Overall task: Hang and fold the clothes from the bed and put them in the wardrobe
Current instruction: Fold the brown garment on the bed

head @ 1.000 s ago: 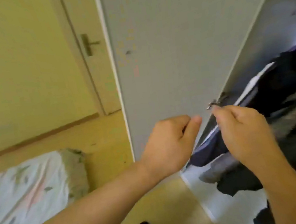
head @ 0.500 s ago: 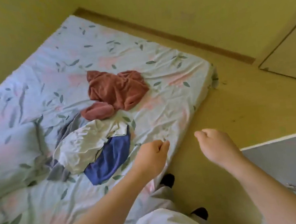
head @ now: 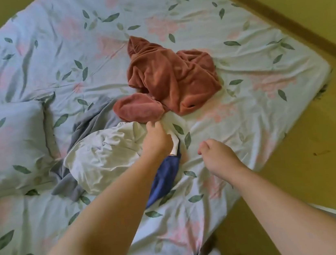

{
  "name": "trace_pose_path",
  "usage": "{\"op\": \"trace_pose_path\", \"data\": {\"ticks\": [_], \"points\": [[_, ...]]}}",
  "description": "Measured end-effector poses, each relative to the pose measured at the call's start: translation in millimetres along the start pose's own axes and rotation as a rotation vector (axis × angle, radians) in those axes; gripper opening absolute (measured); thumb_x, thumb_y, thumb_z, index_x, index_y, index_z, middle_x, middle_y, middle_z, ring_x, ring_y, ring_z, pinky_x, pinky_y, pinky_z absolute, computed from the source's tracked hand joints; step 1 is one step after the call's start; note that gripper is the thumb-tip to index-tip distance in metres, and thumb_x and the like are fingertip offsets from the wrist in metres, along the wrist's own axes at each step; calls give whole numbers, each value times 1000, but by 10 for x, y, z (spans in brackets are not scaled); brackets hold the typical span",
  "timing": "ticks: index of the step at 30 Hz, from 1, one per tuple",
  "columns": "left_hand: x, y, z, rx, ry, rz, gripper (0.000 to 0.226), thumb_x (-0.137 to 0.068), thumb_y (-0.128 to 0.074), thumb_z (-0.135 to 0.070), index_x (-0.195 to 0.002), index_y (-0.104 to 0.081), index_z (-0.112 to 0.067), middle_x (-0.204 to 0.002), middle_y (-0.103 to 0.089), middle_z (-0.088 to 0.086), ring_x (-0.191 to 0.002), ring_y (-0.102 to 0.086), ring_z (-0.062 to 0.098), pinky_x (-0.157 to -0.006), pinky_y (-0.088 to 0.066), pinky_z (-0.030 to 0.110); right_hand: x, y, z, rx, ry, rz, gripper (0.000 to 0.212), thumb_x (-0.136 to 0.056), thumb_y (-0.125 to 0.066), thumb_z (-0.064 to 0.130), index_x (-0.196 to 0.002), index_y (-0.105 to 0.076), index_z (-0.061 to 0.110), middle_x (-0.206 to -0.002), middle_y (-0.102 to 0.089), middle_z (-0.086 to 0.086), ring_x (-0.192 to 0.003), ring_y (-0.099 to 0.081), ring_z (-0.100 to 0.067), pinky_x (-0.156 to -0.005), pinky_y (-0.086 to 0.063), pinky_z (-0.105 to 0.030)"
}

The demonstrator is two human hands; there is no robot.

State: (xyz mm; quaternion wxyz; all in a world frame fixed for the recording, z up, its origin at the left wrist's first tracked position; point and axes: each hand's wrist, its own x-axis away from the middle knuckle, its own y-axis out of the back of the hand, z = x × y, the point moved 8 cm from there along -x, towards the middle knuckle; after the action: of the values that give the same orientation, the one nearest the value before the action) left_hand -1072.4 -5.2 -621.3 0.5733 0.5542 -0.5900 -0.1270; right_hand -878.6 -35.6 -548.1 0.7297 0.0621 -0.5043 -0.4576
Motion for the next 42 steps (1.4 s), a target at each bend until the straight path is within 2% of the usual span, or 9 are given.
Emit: {"op": "trace_pose_path", "data": {"ticks": [7,11,15,20,24,27,32,36,42], "points": [[-1127,-344,89,-223,-36,138,70,-84,-49,-2,-146,-46,-34,-166,26,1,-112,-57,42,-88,-54,42,-314,-193,-465,-37,-75,20,36,-109,-28,36,-102,-61,23,-98,-61,7,-87,-57,-10,-68,-42,-28],[-1237,-372,243,44,70,36,52,-90,-54,-9,-140,-52,-22,-150,-43,9,-129,-49,33,-107,-44,42,-320,-176,-722,-105,-144,7,35,-108,-32,37,-91,-60,26,-94,-62,6,-90,-63,-17,-79,-52,-34],[-649,70,-6,786,152,-210,28,-81,-70,-19,-99,-49,-16,-90,-63,2,-76,-62,14,-62,-49,27,-228,-105,-770,-285,-231,23,37,-108,-36,39,-90,-63,21,-93,-67,-2,-85,-68,-24,-70,-50,-35],[904,-22,-617,1525,152,525,43,-59,-59,-14,-99,-69,-3,-90,-69,19,-79,-67,30,-73,-55,39,44,-150,-436,-969,-393,215,51,-99,-48,60,-107,-72,16,-100,-75,-6,-90,-71,-22,-78,-53,-35],[2035,84,-691,1097,-188,884,25,-43,-60,-11,-54,-39,-1,-57,-28,10,-55,-24,19,-50,-25,26,231,213,-119,-1048,-177,133,51,-106,-40,48,-141,-54,13,-112,-72,2,-94,-73,-8,-78,-60,-27],[2523,-33,-450,758,-264,1102,12,-57,-64,-12,-66,-57,-9,-69,-48,4,-67,-48,15,-68,-43,24,479,267,47,-1020,-200,129,14,-100,-54,10,-103,-68,11,-102,-68,-16,-89,-70,-25,-88,-59,-39],[2244,0,-69,1117,130,523,30,-97,-49,-8,-120,-68,-8,-117,-69,19,-106,-63,33,-99,-50,51,1286,409,145,-889,4,199,29,-81,-54,-19,-93,-68,3,-87,-70,-12,-81,-69,-25,-73,-57,-32],[2481,262,-659,1606,168,511,55,-98,-43,-63,-105,-75,-18,-96,-75,5,-86,-71,25,-76,-59,41,2094,677,113,-710,269,427,65,-78,-60,-21,-124,-69,24,-123,-70,-2,-113,-68,-19,-92,-57,-32],[2909,682,-1186,1690,129,357,24,-94,-61,-11,-110,-70,6,-105,-73,19,-100,-72,30,-91,-56,38,2837,1058,-468,-456,243,589,48,-85,-77,17,-132,-65,16,-125,-71,-7,-119,-66,-22,-108,-48,-44]]}}
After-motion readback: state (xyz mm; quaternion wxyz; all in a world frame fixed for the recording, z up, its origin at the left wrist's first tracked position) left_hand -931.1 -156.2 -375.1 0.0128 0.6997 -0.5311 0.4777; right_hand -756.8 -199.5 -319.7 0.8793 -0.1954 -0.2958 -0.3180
